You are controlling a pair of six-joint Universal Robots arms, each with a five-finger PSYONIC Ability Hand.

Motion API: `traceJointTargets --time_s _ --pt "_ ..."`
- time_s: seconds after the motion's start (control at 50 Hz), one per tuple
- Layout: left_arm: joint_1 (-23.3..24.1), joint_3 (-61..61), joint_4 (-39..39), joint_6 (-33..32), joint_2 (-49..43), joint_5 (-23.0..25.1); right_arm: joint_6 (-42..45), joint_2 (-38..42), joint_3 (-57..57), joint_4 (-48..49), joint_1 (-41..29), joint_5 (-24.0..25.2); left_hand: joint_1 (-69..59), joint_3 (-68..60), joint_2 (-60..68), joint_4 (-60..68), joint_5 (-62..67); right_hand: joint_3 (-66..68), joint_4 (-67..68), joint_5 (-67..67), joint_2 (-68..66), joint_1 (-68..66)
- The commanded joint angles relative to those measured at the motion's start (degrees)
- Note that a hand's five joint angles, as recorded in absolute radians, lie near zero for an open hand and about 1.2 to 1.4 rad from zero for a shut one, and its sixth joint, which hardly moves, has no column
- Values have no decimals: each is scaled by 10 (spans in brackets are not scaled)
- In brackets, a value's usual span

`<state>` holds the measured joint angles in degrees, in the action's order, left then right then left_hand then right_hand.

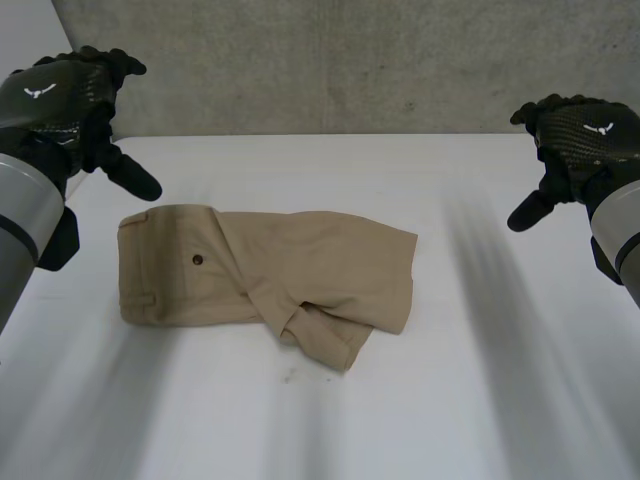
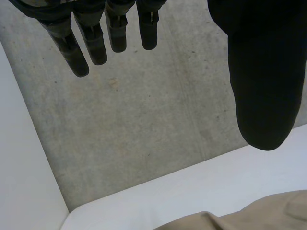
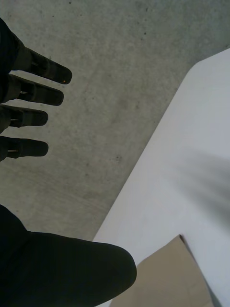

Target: Fold the shorts.

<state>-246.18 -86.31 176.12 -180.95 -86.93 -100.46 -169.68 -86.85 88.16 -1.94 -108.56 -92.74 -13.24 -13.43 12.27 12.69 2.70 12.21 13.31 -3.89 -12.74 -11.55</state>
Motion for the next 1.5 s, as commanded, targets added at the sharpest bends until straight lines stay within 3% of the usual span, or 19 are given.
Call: traceJointTargets --time_s 0.02,0.48,0.56,0.66,0.76,0.92,1.1,1.5 --pt "-3 -10 -25 0 4 18 -7 -3 -9 -1 -6 1 25 27 -16 -20 -20 -22 -33 39 27 15" --pt "-5 -34 -16 -5 -3 34 5 -3 -4 3 -8 -22 5 7 5 0 0 -22 -33 39 27 15" --pt "-7 -44 -15 -19 -25 47 15 4 -4 -5 -12 -8 5 7 5 0 0 -22 -33 39 27 15" --pt "-10 -59 -15 -62 -85 47 70 31 13 -19 -51 51 7 9 3 -1 -1 -22 -33 39 27 15" --pt "-46 -90 -2 -116 -147 47 109 60 25 -21 -91 93 -52 -50 62 57 57 -22 -33 39 27 15" --pt "-92 -113 56 -130 -199 51 113 106 31 -19 -102 84 -220 -218 230 226 226 -22 -33 39 27 15" --pt "-120 -108 74 -142 -245 85 113 113 36 -18 -103 80 -177 -175 186 182 182 -22 -33 39 27 15" --pt "-140 -90 131 -230 -315 85 116 128 44 -4 -103 79 -150 -148 159 155 155 -22 -33 39 27 15"
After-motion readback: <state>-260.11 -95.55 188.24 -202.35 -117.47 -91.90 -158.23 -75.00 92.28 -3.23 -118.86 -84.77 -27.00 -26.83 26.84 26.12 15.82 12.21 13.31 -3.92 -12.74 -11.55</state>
